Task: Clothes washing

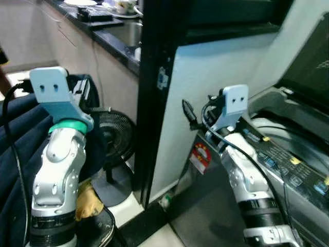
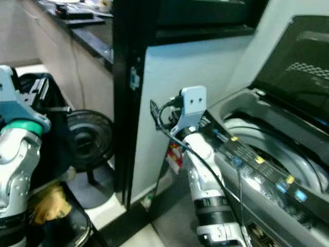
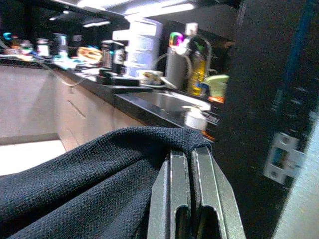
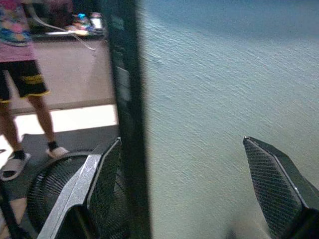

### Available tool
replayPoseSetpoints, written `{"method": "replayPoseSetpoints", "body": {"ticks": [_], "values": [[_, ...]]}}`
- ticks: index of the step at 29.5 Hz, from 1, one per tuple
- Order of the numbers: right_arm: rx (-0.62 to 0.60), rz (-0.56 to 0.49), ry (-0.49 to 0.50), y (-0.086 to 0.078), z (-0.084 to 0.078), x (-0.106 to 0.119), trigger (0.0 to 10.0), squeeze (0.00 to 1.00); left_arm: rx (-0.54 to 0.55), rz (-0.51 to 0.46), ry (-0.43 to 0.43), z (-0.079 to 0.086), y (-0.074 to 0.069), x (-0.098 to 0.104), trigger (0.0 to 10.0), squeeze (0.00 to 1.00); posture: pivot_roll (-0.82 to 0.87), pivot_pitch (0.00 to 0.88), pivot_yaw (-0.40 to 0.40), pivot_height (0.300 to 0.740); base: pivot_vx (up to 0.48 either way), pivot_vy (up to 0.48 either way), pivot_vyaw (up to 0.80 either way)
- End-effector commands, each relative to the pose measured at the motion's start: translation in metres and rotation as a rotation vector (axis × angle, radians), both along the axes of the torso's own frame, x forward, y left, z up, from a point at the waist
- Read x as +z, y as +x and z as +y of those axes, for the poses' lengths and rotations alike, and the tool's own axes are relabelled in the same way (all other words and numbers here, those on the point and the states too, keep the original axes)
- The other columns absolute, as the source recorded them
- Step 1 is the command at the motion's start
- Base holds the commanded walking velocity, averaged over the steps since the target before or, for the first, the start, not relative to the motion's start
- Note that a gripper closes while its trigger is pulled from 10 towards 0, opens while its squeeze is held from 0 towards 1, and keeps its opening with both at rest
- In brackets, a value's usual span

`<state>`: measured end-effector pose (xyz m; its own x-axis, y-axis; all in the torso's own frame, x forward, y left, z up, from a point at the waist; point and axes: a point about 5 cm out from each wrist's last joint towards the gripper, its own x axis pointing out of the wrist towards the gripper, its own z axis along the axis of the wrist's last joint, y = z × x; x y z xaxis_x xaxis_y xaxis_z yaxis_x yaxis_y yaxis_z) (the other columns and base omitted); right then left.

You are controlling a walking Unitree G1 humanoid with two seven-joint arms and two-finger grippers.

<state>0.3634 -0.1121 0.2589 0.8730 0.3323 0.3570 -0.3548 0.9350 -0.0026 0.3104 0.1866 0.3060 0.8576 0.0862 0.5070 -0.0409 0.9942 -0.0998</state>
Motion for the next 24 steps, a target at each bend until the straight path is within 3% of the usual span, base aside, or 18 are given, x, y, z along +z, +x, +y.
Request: {"method": "replayPoseSetpoints", "body": {"ticks": [1,24], "values": [[-0.02,0.01,0.006,0.0,-0.0058,-0.0022,10.0,0.0,-0.048,-0.017,0.019,-0.0111,-0.0012,0.0036,10.0,0.0,-0.01,0.067,-0.023,0.74,0.0,0.0,-0.8],[-0.038,0.001,0.008,0.001,-0.0096,0.0017,10.0,0.0,-0.065,-0.031,0.01,-0.0118,-0.0016,0.0083,10.0,0.0,0.0,0.068,-0.021,0.74,0.0,0.0,-0.8]]}}
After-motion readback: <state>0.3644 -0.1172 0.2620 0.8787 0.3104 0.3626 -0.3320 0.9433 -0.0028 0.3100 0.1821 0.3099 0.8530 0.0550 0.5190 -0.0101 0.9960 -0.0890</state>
